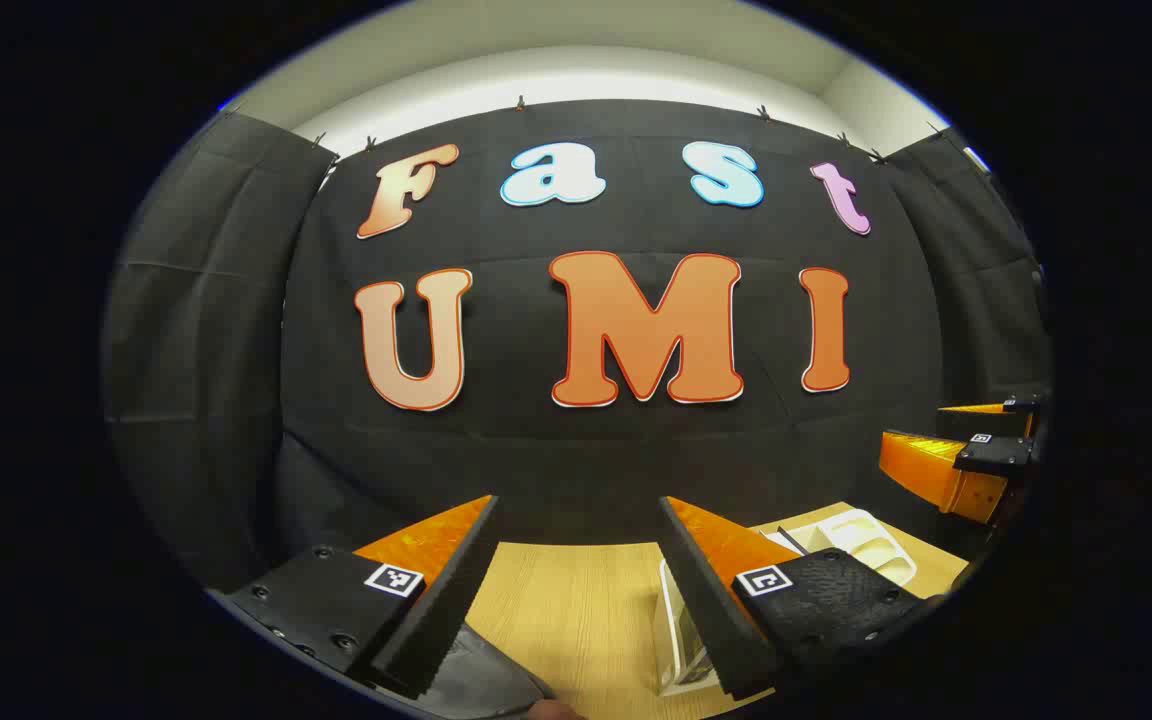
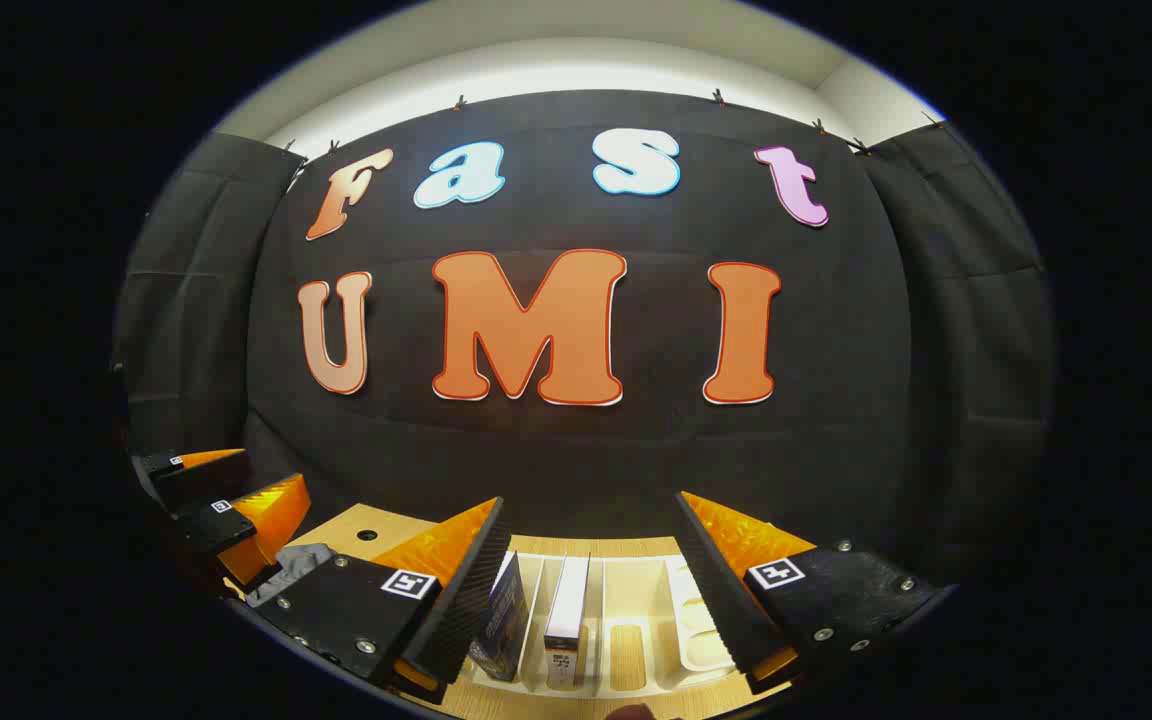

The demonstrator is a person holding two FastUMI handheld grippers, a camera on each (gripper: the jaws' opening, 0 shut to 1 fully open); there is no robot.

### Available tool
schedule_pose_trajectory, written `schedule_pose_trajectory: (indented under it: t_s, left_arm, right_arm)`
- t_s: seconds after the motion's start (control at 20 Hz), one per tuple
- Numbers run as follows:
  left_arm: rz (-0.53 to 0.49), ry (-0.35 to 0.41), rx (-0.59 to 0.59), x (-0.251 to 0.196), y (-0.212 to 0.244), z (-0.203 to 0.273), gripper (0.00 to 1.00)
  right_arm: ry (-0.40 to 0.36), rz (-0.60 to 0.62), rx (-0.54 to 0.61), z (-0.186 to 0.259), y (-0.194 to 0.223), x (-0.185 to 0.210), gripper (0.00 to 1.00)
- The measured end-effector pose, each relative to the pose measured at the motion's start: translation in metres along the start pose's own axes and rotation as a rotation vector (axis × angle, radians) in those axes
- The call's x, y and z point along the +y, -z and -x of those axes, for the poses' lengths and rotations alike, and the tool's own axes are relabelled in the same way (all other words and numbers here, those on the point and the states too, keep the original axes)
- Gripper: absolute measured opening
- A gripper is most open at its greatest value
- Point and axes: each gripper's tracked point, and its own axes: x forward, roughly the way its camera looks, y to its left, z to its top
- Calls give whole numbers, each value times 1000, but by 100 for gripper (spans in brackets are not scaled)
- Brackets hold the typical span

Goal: Open the schoolbag, grab two books from the bookshelf and put them into the schoolbag.

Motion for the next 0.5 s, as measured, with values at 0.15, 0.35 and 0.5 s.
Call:
schedule_pose_trajectory:
  t_s: [0.15,0.35,0.5]
  left_arm:
    - [-8,10,2,-4,3,2,99]
    - [-20,33,22,-11,10,1,98]
    - [-28,39,33,-12,11,1,98]
  right_arm:
    - [-4,-6,9,2,4,2,97]
    - [-9,1,11,3,5,4,97]
    - [-11,4,9,3,6,4,97]
